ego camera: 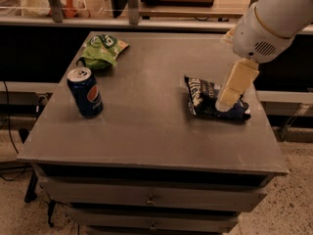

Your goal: Move blue chip bag near green rice chip bag

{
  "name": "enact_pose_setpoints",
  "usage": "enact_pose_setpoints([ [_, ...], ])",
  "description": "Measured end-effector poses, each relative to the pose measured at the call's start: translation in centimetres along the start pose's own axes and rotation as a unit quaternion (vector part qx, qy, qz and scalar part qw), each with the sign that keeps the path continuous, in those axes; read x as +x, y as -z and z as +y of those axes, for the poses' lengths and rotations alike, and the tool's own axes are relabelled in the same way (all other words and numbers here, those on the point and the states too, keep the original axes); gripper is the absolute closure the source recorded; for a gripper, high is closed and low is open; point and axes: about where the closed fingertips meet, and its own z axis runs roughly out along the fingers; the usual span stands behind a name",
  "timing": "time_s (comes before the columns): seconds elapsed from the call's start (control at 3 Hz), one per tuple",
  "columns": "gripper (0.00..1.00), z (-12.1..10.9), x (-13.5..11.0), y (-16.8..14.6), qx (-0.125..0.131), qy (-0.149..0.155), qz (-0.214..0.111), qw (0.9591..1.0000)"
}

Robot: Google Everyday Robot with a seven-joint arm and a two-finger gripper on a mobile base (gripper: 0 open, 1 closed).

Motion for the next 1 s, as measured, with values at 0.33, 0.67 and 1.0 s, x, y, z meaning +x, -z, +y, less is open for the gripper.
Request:
enact_pose_setpoints([
  [0.33, 0.0, -1.8, -1.3, -3.8, -0.005, -0.007, -0.02, 0.9998],
  [0.67, 0.18, -2.8, -1.0, -7.5, -0.016, -0.018, -0.014, 0.9996],
  [1.0, 0.41, -2.8, 0.3, -9.8, -0.025, -0.029, 0.0, 0.9993],
])
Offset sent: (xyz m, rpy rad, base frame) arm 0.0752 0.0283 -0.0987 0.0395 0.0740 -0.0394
